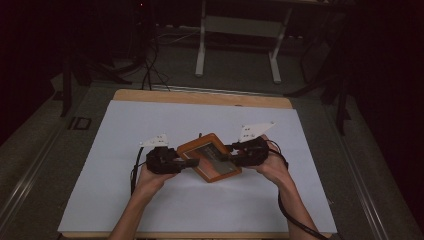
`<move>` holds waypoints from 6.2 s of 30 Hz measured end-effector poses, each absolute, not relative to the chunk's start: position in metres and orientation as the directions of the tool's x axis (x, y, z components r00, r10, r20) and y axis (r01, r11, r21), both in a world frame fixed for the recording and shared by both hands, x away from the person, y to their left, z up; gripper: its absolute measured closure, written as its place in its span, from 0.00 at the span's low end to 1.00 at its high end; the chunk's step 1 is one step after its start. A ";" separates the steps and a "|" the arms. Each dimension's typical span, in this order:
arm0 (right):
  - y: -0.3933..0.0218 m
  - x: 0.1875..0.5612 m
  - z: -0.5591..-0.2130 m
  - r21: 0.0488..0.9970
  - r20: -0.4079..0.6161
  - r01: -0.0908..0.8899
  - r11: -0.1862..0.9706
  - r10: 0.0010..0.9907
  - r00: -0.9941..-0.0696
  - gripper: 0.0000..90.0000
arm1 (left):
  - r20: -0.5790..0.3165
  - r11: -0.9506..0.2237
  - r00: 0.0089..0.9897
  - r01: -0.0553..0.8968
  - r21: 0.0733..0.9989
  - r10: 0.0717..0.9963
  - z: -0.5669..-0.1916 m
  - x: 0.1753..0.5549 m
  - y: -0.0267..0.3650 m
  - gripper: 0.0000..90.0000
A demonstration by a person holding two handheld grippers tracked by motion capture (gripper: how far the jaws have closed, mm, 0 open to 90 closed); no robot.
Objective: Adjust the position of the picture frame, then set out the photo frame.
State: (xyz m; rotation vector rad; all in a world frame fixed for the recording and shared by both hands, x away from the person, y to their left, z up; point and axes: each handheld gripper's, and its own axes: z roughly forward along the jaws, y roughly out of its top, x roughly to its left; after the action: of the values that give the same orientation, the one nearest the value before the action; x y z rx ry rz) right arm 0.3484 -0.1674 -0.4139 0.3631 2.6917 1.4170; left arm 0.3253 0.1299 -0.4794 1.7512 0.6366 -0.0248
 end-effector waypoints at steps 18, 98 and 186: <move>-0.171 0.350 -0.455 0.797 0.180 0.324 0.509 0.312 -0.933 0.69 | -0.317 -0.075 0.822 0.396 0.915 0.474 -0.462 0.321 0.131 0.67; -0.181 0.367 -0.501 0.736 0.317 0.540 0.409 0.496 -0.808 0.62 | -0.411 -0.132 0.695 0.585 0.800 0.590 -0.518 0.349 0.109 0.55; -0.157 0.401 -0.495 0.810 0.089 0.474 0.346 0.727 -0.681 1.00 | -0.478 -0.037 0.564 0.672 0.740 0.673 -0.531 0.316 0.134 0.46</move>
State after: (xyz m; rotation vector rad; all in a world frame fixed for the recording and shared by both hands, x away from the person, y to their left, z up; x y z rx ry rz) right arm 0.4013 -0.1568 -0.4947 1.0715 2.3253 1.2515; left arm 0.3158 0.1340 -0.5315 1.7317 1.1227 0.0021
